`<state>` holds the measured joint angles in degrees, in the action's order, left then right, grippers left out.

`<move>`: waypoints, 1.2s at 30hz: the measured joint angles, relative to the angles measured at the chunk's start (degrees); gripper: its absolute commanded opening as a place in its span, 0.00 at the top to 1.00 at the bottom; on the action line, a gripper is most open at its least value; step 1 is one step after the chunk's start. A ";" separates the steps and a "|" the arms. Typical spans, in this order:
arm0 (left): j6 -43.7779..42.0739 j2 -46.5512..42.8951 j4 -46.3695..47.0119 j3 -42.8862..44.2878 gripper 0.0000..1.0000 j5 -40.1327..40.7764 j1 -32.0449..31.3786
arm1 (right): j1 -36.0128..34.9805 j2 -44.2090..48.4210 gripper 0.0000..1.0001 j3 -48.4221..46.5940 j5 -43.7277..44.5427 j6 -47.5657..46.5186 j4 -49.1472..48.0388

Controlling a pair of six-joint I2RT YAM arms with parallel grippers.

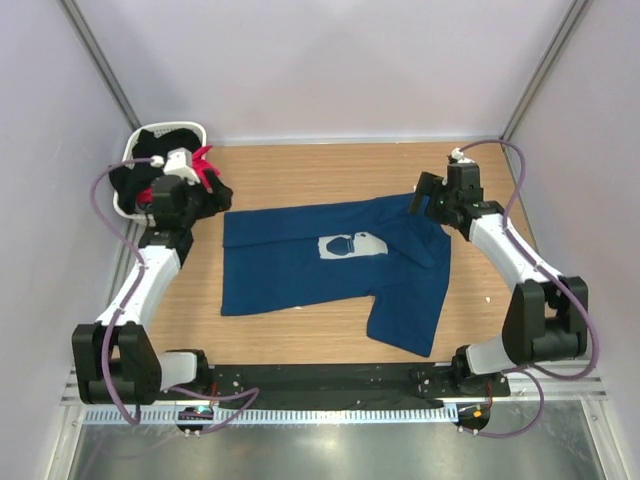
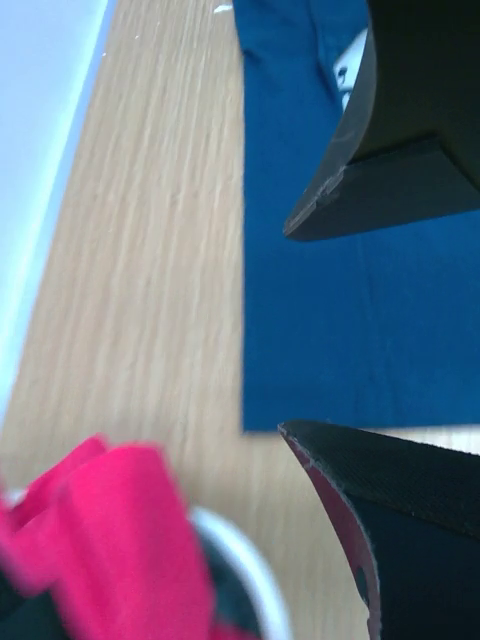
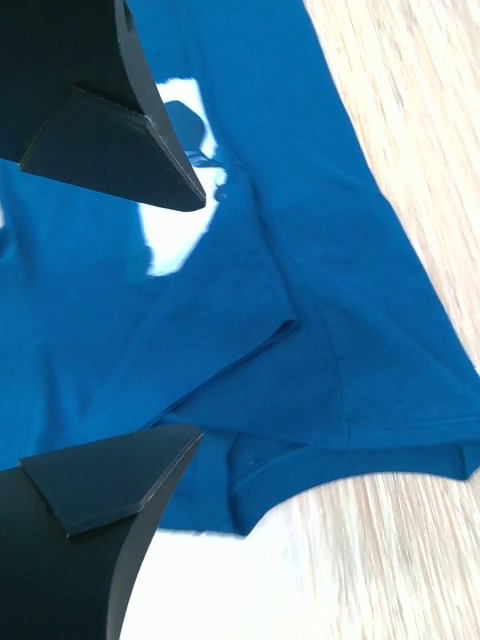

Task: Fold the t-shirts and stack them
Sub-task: Fold the tshirt

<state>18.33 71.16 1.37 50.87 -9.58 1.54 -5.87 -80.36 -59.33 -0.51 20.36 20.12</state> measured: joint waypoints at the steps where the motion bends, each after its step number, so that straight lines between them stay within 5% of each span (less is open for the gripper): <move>1: 2.36 0.20 -0.15 -0.50 0.30 1.81 -2.03 | -0.02 -1.60 0.11 -0.22 -0.11 0.66 -1.09; 7: 11.61 4.07 -2.36 -2.91 0.41 11.56 -15.06 | -0.07 -14.80 0.24 -4.26 -0.07 2.62 -2.80; 23: 17.70 12.37 -4.39 -2.14 0.35 19.19 -18.47 | -2.36 -25.97 0.39 -8.22 -1.97 2.03 -5.29; 36: 17.22 12.37 -5.60 -2.01 0.31 19.67 -18.47 | -4.04 -27.47 0.92 -11.19 -0.09 0.83 -3.85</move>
<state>35.55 83.53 -4.23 48.86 10.09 -16.93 -9.91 -107.83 -70.52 -0.60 21.19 16.27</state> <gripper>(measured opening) 0.666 0.129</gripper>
